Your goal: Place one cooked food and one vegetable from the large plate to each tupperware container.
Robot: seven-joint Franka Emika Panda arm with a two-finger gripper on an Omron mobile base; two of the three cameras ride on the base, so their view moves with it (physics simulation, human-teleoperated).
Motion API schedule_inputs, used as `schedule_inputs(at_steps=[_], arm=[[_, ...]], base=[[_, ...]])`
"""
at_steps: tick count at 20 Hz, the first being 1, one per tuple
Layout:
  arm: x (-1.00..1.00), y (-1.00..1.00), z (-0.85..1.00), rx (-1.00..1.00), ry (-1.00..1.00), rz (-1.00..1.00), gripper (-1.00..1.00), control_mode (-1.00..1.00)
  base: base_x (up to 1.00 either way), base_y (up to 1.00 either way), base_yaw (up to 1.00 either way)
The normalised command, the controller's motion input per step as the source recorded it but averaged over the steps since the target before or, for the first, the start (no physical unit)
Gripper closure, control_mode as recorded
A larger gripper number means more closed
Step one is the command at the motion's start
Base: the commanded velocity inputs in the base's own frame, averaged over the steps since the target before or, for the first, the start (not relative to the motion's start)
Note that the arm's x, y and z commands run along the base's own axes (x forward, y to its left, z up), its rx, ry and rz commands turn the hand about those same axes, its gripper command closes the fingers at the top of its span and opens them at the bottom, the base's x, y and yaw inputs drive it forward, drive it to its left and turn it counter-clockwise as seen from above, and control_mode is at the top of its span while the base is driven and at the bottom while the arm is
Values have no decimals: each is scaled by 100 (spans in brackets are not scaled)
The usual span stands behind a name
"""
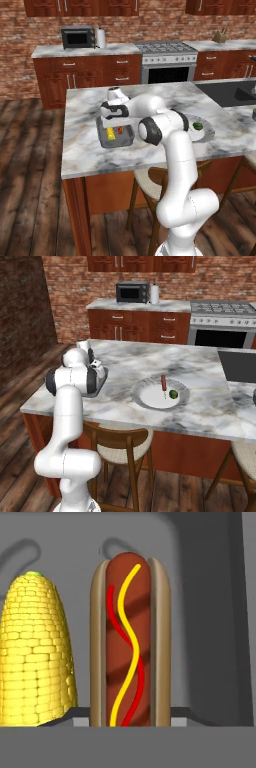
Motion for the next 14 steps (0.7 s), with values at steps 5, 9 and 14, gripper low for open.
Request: schedule_inputs(at_steps=[5, 9, 14], arm=[[5, 0, -1, 0, 0, 0, 100, -100], [0, 0, 0, 0, 0, 0, -100, -100], [0, 0, 0, 0, 0, 0, -100, -100]], base=[[0, 0, 0], [0, 0, 0], [0, 0, 0]])
